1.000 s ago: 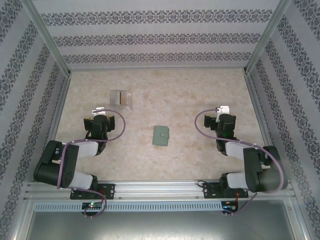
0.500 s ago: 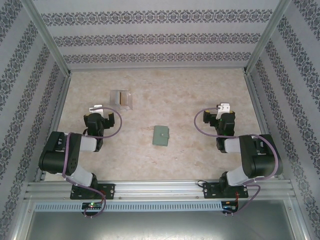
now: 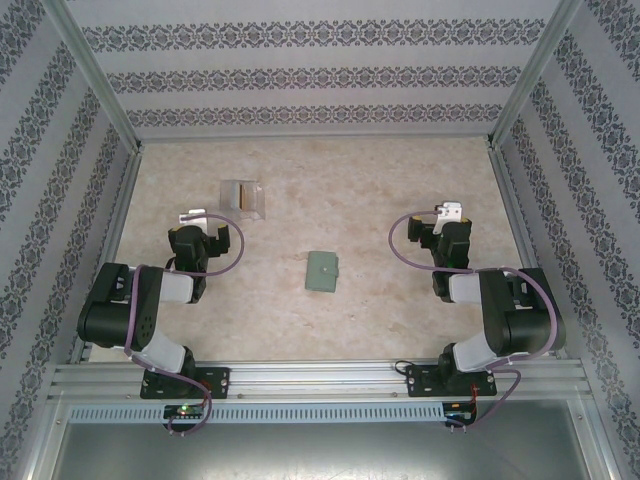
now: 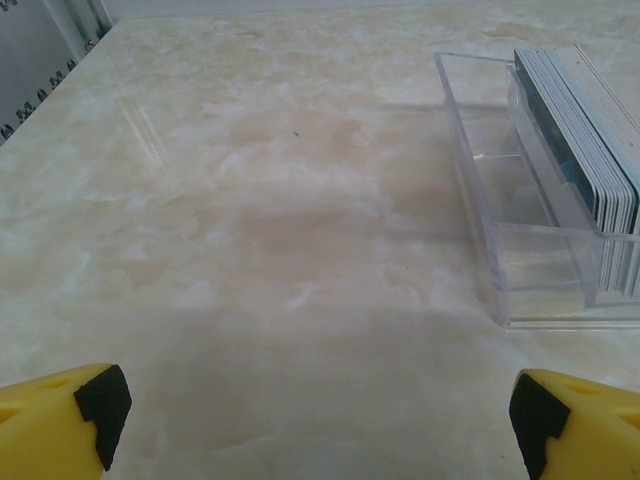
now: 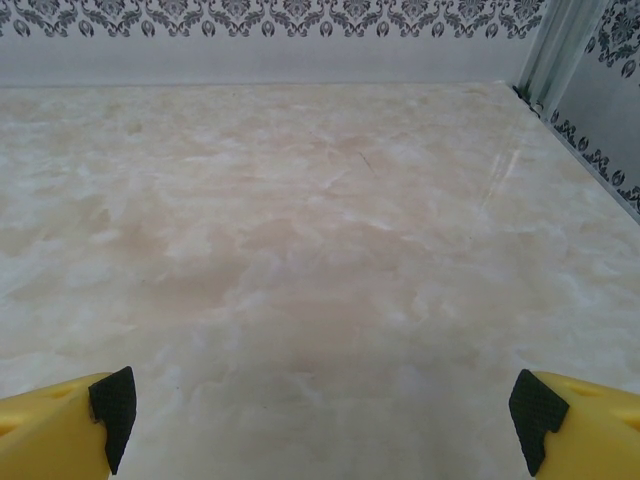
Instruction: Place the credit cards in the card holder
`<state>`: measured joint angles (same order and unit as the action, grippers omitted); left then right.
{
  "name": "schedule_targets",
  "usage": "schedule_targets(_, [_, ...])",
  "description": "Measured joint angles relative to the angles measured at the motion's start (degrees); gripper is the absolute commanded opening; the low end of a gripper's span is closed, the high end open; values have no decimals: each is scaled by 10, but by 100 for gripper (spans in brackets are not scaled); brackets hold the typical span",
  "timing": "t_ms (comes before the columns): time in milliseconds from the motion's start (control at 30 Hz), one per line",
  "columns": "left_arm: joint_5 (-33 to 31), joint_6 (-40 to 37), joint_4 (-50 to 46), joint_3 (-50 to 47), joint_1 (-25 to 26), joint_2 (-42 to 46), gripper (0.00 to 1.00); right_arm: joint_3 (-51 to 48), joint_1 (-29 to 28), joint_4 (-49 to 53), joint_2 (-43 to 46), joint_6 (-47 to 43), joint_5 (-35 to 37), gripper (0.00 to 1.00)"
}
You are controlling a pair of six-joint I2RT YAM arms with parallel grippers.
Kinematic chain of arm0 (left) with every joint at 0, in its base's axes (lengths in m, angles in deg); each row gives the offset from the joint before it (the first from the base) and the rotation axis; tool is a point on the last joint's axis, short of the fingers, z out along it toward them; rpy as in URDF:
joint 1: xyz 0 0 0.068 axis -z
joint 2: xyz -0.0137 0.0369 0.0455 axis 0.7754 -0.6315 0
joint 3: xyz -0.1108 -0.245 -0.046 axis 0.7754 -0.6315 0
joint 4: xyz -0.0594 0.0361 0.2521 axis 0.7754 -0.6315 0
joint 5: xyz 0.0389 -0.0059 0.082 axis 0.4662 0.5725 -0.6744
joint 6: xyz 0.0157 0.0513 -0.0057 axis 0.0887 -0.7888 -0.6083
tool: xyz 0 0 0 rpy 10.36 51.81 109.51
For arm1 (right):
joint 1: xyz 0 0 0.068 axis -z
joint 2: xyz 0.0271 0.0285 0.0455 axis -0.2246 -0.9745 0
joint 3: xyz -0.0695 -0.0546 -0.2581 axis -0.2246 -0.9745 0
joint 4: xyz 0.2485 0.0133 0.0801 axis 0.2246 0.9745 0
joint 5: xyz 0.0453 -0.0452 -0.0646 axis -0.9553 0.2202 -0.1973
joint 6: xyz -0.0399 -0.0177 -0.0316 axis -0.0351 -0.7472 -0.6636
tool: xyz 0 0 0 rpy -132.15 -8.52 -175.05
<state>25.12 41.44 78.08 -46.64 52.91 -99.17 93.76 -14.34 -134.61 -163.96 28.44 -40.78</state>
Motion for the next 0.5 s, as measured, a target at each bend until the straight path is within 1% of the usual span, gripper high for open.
schedule_targets(500, [0,0,0,0,0,0,99,4,0,7,0,-2,-16,98])
